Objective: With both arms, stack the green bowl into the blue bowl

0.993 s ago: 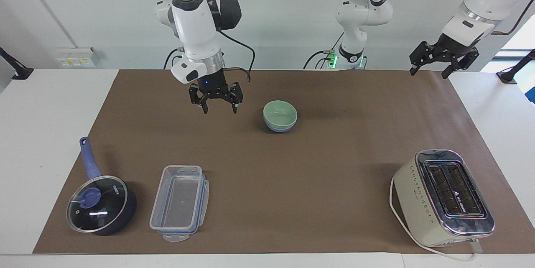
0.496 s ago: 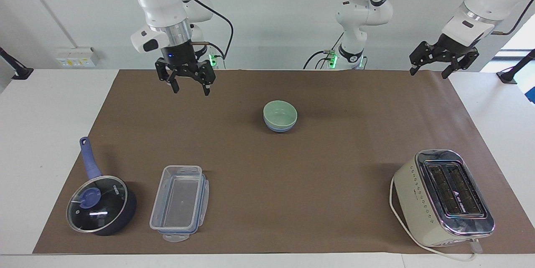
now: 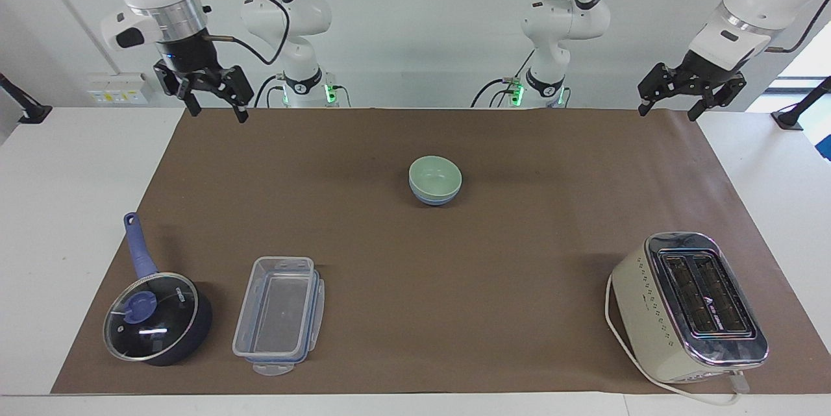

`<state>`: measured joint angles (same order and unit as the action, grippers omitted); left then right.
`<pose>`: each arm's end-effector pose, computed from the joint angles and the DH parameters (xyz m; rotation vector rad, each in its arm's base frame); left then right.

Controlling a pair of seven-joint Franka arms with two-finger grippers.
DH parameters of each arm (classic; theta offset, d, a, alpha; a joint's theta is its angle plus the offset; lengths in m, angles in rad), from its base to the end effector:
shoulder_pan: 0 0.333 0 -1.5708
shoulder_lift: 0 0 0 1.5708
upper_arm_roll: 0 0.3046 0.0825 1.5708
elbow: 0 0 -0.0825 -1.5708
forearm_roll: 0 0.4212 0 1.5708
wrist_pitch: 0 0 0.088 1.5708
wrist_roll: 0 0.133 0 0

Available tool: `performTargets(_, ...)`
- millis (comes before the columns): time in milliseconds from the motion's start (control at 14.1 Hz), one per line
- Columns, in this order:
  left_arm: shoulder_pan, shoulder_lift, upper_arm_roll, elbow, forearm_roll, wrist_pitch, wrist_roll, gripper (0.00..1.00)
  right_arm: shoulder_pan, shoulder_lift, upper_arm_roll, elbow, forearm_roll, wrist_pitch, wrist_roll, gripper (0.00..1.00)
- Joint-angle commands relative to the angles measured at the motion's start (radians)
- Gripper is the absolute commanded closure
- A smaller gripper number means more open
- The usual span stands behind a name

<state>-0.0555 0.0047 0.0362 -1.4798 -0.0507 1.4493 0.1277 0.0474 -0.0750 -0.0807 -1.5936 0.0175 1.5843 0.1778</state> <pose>0.5795 -0.0185 0.6199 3.0802 -0.2349 -0.0501 0.5721 -0.0184 0.6202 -3.0945 0.3273 -0.0990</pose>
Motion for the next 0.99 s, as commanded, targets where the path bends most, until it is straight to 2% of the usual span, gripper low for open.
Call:
performTargets(0, 0.016, -0.025, -0.01, -0.03, 0.022, 0.006, 0.001, 0.0, 0.012, -0.038, -0.022, -0.012, 0.002, -0.034, -0.063, 0.0)
performTargets(142, 0.016, -0.025, -0.01, -0.03, 0.022, 0.006, 0.001, 0.0, 0.006, -0.054, -0.021, -0.038, -0.004, -0.027, -0.067, 0.0)
performTargets(567, 0.016, -0.025, -0.01, -0.03, 0.02, 0.011, 0.001, 0.0, 0.006, -0.048, -0.021, -0.023, -0.031, -0.056, -0.168, 0.0)
performTargets(709, 0.014, -0.025, -0.01, -0.03, 0.022, 0.011, 0.001, 0.0, 0.011, -0.046, -0.014, -0.022, -0.073, -0.043, -0.176, 0.0)
performTargets(922, 0.014, -0.025, -0.01, -0.03, 0.02, 0.011, 0.003, 0.0, 0.014, -0.051, -0.011, -0.029, -0.06, -0.029, -0.17, 0.0)
